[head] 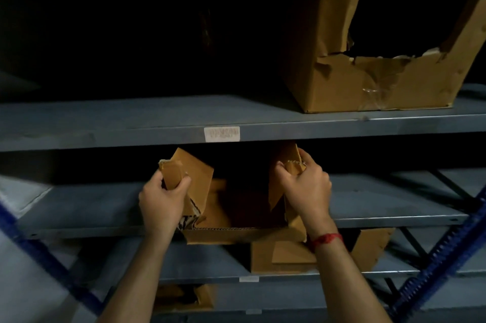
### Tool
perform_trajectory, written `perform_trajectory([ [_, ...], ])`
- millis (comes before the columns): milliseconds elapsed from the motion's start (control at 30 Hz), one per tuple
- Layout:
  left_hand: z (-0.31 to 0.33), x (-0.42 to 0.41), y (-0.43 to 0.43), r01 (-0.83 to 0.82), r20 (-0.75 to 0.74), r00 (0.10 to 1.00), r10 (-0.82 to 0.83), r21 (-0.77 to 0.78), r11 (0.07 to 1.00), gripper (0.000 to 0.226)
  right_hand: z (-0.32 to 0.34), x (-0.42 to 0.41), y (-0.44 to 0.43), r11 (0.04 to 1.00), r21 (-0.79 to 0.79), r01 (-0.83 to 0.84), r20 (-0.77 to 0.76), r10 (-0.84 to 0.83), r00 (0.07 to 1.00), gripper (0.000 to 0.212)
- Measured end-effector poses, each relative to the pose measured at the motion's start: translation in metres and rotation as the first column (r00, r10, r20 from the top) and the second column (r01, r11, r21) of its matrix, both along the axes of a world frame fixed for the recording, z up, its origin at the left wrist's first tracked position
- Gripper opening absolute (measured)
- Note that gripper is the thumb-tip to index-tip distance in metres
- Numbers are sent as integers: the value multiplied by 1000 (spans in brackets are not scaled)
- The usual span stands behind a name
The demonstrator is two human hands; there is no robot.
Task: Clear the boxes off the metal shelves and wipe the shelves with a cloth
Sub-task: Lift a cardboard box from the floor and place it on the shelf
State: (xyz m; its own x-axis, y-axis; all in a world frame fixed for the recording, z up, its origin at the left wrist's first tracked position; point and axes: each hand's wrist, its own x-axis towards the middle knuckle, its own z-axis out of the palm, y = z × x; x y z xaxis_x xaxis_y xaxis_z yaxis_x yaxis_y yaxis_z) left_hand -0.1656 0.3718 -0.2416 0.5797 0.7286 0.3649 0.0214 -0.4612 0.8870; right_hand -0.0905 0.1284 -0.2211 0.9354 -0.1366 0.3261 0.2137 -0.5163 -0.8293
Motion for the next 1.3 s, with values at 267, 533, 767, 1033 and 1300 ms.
perform_trajectory([
  [267,5,48,7,-14,-25,1000,13,-12,1000,24,5,51,16,999,-33,22,-92,-25,995,45],
  [533,5,76,2,-80,-88,993,80,2,997,31,-2,81,23,998,-67,-21,-67,16,998,43],
  [767,7,83,4,-99,-172,980,103,31,995,29,-2,90,25,995,-4,-101,-36,101,994,35],
  [1033,11,63,-2,-26,-121,992,24,-19,999,31,-3,78,17,988,125,-91,0,92,996,26],
  [1300,22,24,4,9,-124,992,-13,-40,999,66,8,44,16,991,115,-61,35,58,998,47],
])
